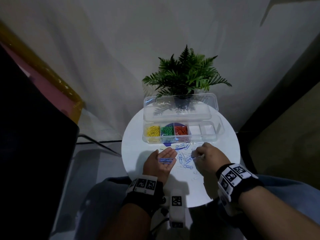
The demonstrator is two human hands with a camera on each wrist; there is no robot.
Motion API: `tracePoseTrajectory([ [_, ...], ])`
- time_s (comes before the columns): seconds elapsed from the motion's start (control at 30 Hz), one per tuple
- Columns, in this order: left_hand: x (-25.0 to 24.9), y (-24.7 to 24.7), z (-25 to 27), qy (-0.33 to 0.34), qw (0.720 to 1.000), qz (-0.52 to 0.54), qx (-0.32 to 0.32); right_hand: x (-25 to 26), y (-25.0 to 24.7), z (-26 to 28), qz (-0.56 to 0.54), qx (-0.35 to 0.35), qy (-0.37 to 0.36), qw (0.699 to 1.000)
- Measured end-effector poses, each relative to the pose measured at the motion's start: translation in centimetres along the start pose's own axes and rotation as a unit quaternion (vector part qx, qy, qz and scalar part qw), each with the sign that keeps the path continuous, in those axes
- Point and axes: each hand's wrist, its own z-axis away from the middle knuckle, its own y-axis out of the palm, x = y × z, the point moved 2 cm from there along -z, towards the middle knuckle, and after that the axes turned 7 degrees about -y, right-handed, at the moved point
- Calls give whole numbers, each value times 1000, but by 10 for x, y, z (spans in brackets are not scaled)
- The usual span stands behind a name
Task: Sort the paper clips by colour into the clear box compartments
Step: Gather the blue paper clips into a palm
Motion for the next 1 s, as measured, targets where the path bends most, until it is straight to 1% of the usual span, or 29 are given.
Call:
tracePoseTrajectory([
  [0.1, -1, 3, 2, 1, 1000, -3, 1, 6, 5, 0, 28, 48, -24, 998],
  [0.17, 0, 4, 3, 0, 1000, -4, 5, 9, 6, -2, 44, 60, -25, 997],
  [0.23, -1, 5, 5, 2, 1000, -2, 5, 17, 8, -1, 61, 70, -47, 995],
  [0.3, -2, 6, 5, -1, 1000, -1, 8, 24, 12, 1, 68, 48, -76, 994],
  [0.33, -2, 6, 5, 0, 1000, 0, 9, 25, 12, 1, 56, 25, -71, 996],
  [0.4, -3, 5, 4, 1, 1000, 3, 11, 22, 8, -1, 30, -19, -38, 999],
  [0.43, -4, 5, 4, 1, 1000, 5, 14, 19, 6, -2, 31, -24, -26, 999],
  [0.53, -4, 4, 5, 1, 1000, 4, 17, 16, 8, -1, 66, 17, -24, 997],
  [0.63, -4, 2, 4, 5, 1000, 4, 17, 17, 10, 0, 72, 30, -36, 996],
  [0.77, -4, 0, 3, 7, 1000, 5, 13, 23, 15, -2, 116, 71, -67, 988],
  [1.0, -5, -2, 3, 5, 1000, -7, 4, 31, 20, -5, 131, 53, -84, 986],
])
